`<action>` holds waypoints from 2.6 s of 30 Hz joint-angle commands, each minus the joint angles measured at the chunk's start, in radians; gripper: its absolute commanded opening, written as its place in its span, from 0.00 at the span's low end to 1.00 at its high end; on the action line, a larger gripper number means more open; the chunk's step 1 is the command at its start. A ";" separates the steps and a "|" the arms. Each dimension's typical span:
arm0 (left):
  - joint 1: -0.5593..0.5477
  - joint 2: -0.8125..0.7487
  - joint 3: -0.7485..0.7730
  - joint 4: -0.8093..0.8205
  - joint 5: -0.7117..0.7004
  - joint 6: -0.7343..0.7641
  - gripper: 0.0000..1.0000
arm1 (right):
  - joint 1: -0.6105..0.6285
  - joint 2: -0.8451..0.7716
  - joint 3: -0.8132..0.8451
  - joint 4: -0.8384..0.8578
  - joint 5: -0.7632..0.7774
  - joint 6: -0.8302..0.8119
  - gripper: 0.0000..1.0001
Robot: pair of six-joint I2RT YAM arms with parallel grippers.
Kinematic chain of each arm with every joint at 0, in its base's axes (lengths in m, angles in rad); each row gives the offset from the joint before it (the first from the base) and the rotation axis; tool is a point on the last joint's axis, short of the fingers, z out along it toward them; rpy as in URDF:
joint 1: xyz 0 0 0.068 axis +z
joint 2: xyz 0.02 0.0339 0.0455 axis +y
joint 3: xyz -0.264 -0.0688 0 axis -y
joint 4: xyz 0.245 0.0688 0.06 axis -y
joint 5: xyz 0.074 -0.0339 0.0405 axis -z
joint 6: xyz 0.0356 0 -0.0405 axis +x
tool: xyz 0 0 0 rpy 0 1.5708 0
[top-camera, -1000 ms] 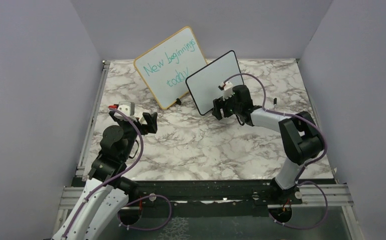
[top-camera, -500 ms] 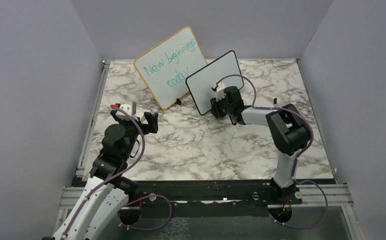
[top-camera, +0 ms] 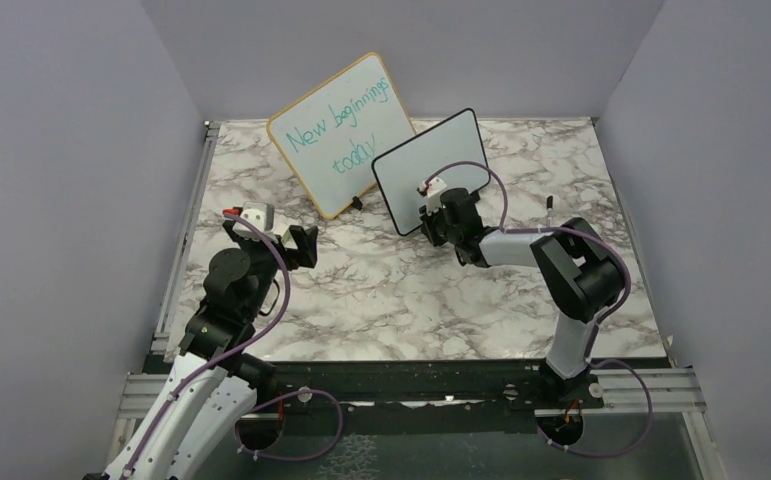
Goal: Write a sentence on the whiteboard
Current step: Move the whiteboard to the center of the board.
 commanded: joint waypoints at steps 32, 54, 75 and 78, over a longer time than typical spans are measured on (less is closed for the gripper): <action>-0.004 -0.046 0.002 -0.027 -0.066 -0.003 0.99 | 0.556 -0.210 -0.249 -0.244 0.621 0.609 0.01; -0.006 -0.052 0.005 -0.037 -0.058 -0.014 0.99 | 0.579 -0.333 -0.243 -0.323 0.606 0.582 0.41; -0.019 -0.107 -0.006 -0.020 -0.052 -0.011 0.99 | 0.463 -0.690 0.036 -0.832 0.909 0.363 0.98; -0.029 -0.111 -0.009 -0.016 -0.050 -0.009 0.99 | 0.361 -0.714 0.061 -0.833 0.884 0.316 1.00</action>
